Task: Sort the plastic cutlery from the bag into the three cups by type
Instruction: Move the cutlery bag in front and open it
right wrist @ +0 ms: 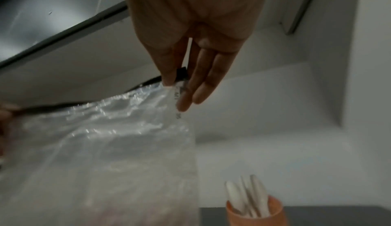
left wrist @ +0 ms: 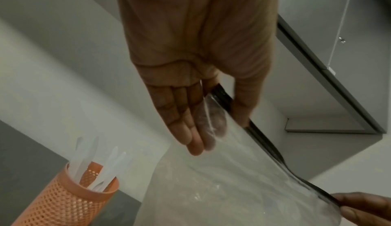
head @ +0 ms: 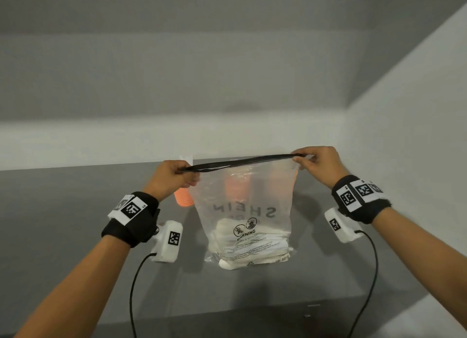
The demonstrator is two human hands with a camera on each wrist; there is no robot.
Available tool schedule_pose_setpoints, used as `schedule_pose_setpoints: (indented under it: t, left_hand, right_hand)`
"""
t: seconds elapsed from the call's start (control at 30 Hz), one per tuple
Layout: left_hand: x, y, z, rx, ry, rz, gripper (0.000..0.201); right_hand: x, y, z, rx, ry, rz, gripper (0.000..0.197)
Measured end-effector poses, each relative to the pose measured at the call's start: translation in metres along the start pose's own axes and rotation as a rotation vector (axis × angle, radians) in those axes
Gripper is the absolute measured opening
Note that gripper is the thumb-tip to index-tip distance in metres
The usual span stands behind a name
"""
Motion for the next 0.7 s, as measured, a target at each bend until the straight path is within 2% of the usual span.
schedule_pose_setpoints:
  t: [0.03, 0.07, 0.13, 0.2, 0.3, 0.4, 0.5, 0.57, 0.63, 0.7]
  left_hand:
    - [-0.003, 0.001, 0.001, 0.011, -0.011, 0.002, 0.004]
    - [-0.004, 0.002, 0.002, 0.008, -0.025, -0.011, 0.016]
    - [-0.004, 0.002, 0.002, -0.028, -0.049, -0.042, 0.036]
    - [-0.005, 0.001, 0.001, -0.069, -0.027, -0.116, 0.041]
    - [-0.008, 0.002, 0.002, -0.076, 0.018, -0.231, 0.026]
    - [-0.015, 0.006, 0.003, -0.075, 0.065, -0.375, 0.020]
    - [-0.019, 0.011, 0.003, -0.072, 0.086, -0.404, 0.014]
    - [-0.020, 0.016, 0.001, -0.050, 0.088, -0.406, 0.010]
    - [-0.018, 0.021, 0.001, -0.025, 0.061, -0.419, 0.021]
    - [-0.012, 0.028, 0.001, 0.013, 0.008, -0.497, 0.033]
  right_hand:
    - [0.000, 0.002, 0.000, 0.011, 0.037, -0.094, 0.018]
    - [0.002, 0.005, 0.001, 0.009, 0.062, -0.157, 0.019]
    - [0.007, 0.010, 0.002, -0.004, 0.067, -0.205, 0.015]
    - [0.013, 0.013, 0.002, -0.015, 0.055, -0.218, 0.006]
    - [0.020, 0.015, -0.001, -0.036, 0.037, -0.180, 0.011]
    - [0.022, 0.020, -0.005, 0.043, 0.031, -0.010, 0.018]
    - [0.014, 0.028, -0.007, 0.118, 0.105, 0.263, 0.021]
    - [0.011, 0.028, -0.007, 0.106, 0.182, 0.269, 0.015]
    - [0.009, 0.029, -0.007, 0.109, 0.286, 0.016, 0.013]
    - [0.012, 0.031, -0.004, 0.109, 0.419, -0.371, 0.015]
Point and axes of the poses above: each hand's wrist, its own z-axis away from the middle knuckle, its own y-axis out of the palm, x = y × z, the point moved 4 cm from there along -z, towards the middle knuckle, and after that the axes turned 2 degrees about y, right-handed, at the moved point
